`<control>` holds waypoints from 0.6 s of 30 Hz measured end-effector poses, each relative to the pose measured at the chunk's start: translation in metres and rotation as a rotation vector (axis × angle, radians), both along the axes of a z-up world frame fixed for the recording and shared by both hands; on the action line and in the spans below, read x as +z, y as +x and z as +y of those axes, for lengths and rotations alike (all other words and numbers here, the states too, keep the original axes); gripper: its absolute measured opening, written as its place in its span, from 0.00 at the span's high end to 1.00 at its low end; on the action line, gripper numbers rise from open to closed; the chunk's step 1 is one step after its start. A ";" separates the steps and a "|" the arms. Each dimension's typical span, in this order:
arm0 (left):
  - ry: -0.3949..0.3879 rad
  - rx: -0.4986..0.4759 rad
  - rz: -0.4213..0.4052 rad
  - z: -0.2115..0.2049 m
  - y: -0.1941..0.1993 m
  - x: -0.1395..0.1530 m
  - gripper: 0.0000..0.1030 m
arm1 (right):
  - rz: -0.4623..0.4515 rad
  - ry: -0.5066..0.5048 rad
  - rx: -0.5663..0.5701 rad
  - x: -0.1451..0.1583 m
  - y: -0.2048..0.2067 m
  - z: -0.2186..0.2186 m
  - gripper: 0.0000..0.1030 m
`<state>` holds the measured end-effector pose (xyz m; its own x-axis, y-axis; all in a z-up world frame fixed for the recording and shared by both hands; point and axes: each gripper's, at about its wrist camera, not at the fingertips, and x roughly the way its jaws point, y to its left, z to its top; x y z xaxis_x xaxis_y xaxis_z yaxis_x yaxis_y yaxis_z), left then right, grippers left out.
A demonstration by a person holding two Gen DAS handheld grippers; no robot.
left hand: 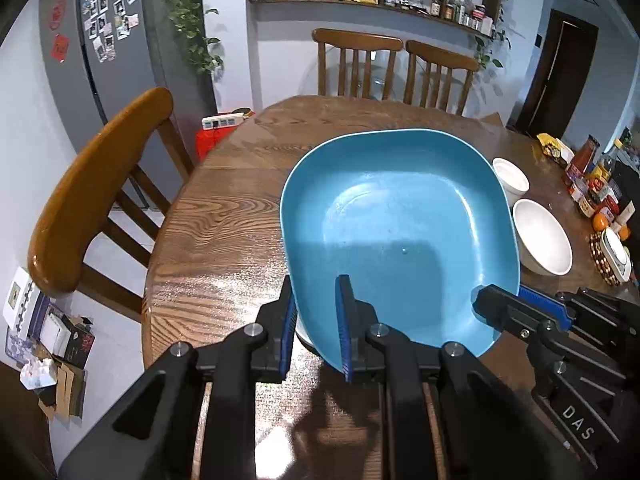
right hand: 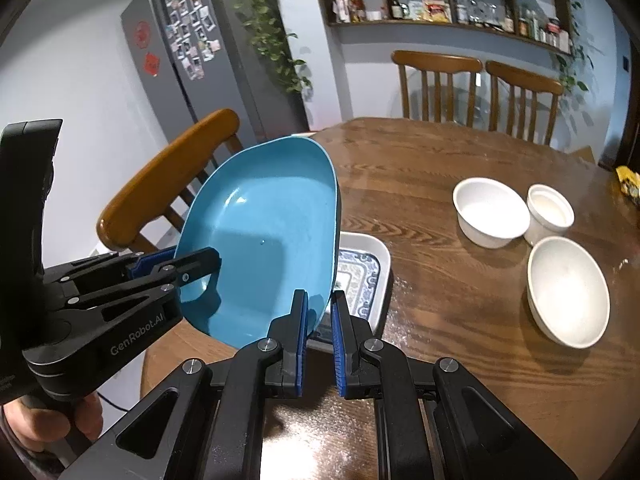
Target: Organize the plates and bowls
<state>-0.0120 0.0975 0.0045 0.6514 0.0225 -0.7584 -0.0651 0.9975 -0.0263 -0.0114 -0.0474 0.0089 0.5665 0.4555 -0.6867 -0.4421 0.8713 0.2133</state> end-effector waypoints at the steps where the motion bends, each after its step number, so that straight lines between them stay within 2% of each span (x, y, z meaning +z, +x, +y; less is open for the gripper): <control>1: 0.002 -0.006 0.004 0.000 0.002 -0.002 0.85 | 0.004 -0.001 -0.006 -0.001 0.001 0.000 0.88; 8: 0.001 -0.048 0.047 0.000 0.016 -0.018 0.85 | 0.049 -0.006 -0.050 -0.016 0.011 0.004 0.88; 18: -0.051 -0.108 0.131 0.003 0.047 -0.046 0.85 | 0.116 -0.042 -0.103 -0.034 0.029 0.008 0.88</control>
